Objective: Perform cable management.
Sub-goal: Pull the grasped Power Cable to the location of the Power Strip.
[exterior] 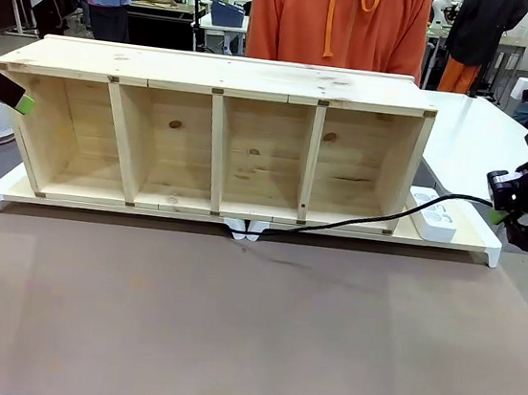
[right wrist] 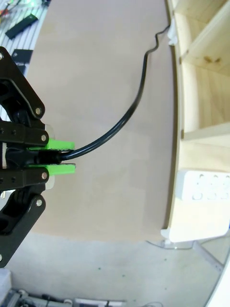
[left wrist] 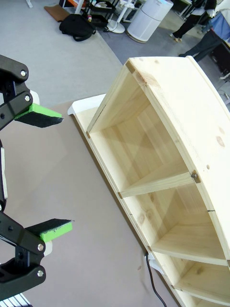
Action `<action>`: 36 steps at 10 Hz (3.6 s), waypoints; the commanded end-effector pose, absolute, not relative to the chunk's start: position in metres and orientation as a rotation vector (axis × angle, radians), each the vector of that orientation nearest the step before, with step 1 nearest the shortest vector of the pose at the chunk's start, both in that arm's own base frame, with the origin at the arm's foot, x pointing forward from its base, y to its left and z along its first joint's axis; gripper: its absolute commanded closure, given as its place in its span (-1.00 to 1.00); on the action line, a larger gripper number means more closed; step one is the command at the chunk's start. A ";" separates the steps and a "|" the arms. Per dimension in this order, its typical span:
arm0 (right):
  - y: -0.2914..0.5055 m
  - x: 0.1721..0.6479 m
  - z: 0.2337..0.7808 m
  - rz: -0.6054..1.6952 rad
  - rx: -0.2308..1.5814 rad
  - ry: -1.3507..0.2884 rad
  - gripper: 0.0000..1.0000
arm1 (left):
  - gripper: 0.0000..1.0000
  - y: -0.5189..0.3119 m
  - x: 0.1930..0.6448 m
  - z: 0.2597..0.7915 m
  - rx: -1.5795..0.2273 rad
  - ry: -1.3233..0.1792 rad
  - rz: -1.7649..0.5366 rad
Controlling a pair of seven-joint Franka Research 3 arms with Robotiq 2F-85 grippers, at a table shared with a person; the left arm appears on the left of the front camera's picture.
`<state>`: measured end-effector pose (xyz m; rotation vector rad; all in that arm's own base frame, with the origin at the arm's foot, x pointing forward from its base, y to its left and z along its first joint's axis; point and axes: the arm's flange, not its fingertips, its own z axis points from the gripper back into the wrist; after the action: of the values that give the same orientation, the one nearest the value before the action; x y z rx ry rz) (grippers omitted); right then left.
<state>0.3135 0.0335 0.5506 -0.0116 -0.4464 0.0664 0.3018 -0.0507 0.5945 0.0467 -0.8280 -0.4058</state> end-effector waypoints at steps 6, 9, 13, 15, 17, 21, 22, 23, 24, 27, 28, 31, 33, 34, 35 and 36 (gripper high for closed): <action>0.001 0.369 0.577 0.122 -0.037 -0.471 0.72 | -1.00 -0.051 0.303 0.595 0.046 -0.834 -0.405; 0.000 0.406 0.591 0.192 -0.119 -0.507 0.72 | -1.00 -0.051 0.303 0.595 0.046 -0.834 -0.405; -0.014 0.444 0.609 0.139 -0.177 -0.536 0.72 | -1.00 -0.051 0.303 0.595 0.046 -0.834 -0.405; -0.015 0.465 0.610 0.115 -0.160 -0.552 0.72 | -1.00 -0.051 0.303 0.595 0.046 -0.834 -0.405; -0.009 0.484 0.613 0.078 -0.132 -0.561 0.72 | -1.00 -0.051 0.303 0.595 0.046 -0.834 -0.405; 0.001 0.521 0.607 0.020 -0.121 -0.532 0.72 | -1.00 -0.051 0.303 0.595 0.046 -0.834 -0.405; 0.001 0.529 0.604 0.008 -0.128 -0.526 0.72 | -1.00 -0.051 0.303 0.595 0.046 -0.834 -0.405; 0.000 0.535 0.601 -0.003 -0.130 -0.518 0.72 | -1.00 -0.051 0.303 0.595 0.046 -0.834 -0.405; 0.001 0.541 0.597 -0.006 -0.127 -0.509 0.72 | -1.00 -0.051 0.303 0.595 0.046 -0.834 -0.405; 0.010 0.555 0.588 0.005 -0.110 -0.473 0.72 | -1.00 -0.051 0.303 0.595 0.046 -0.834 -0.405; 0.014 0.560 0.586 0.017 -0.102 -0.456 0.72 | -1.00 -0.051 0.303 0.595 0.046 -0.834 -0.405; 0.023 0.570 0.581 0.033 -0.113 -0.423 0.72 | -1.00 -0.051 0.303 0.595 0.046 -0.834 -0.405; 0.026 0.576 0.580 0.034 -0.125 -0.415 0.72 | -1.00 -0.051 0.303 0.595 0.046 -0.834 -0.405; 0.028 0.577 0.580 0.038 -0.127 -0.413 0.72 | -1.00 -0.051 0.303 0.595 0.046 -0.834 -0.405; 0.028 0.577 0.580 0.040 -0.129 -0.412 0.72 | -1.00 -0.051 0.303 0.595 0.046 -0.834 -0.405; 0.028 0.577 0.580 0.040 -0.128 -0.412 0.72 | -1.00 -0.051 0.303 0.595 0.046 -0.834 -0.405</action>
<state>0.5704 0.0243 0.5752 -0.1073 -0.4111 0.0646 0.3018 -0.0507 0.5945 0.0467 -0.8281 -0.4059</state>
